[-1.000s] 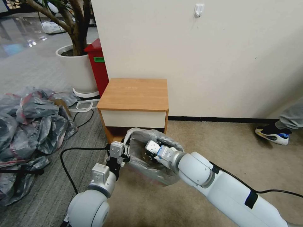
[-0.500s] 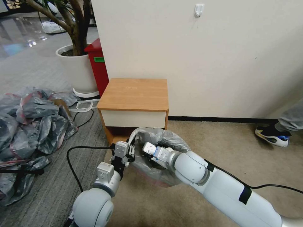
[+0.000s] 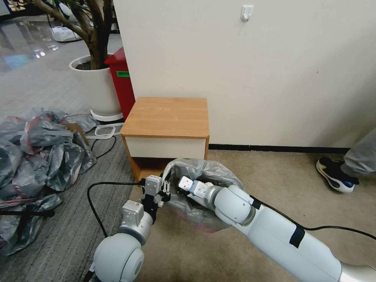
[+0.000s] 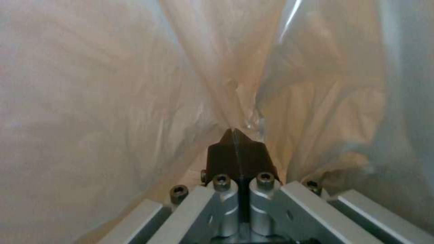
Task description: Pick up the garbage bag from the table and place it over the trash can.
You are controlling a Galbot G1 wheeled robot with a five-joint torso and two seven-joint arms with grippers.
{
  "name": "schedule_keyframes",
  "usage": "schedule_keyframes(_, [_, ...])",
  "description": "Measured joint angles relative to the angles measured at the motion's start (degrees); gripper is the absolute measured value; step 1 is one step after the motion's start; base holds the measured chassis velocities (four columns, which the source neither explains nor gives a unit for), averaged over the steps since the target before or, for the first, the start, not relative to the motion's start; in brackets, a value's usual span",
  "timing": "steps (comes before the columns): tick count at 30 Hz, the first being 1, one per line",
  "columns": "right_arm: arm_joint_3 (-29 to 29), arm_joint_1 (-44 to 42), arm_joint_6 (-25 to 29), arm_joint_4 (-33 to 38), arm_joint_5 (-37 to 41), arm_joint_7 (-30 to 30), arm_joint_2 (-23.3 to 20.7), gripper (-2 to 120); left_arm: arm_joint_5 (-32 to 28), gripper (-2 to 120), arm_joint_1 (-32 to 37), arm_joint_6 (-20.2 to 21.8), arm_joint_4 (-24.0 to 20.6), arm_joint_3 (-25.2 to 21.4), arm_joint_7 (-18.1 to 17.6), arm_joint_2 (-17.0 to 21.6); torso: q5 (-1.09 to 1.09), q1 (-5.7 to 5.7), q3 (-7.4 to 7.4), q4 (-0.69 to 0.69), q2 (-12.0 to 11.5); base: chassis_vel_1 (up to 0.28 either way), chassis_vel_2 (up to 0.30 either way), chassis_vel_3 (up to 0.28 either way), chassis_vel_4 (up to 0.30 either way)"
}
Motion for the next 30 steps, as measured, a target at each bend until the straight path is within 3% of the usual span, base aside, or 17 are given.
schedule_keyframes(19, [0.3, -0.3, 0.0, -1.6, 0.0, 0.0, 0.2, 0, 0.1, 7, -0.3, -0.2, -0.3, 0.6, 0.2, -0.3, 0.0, 0.0, 0.0, 0.0, 0.0, 0.0, 0.0, 0.0, 0.0])
schedule_keyframes(30, [1.4, -1.4, 0.0, 3.8, 4.4, 0.3, -1.2, 0, -2.3, 7, -1.2, -0.2, 3.0, -1.0, -0.8, -0.6, 0.0, 0.0, 0.0, -0.01, 0.0, 0.0, 0.0, 0.0, 0.0])
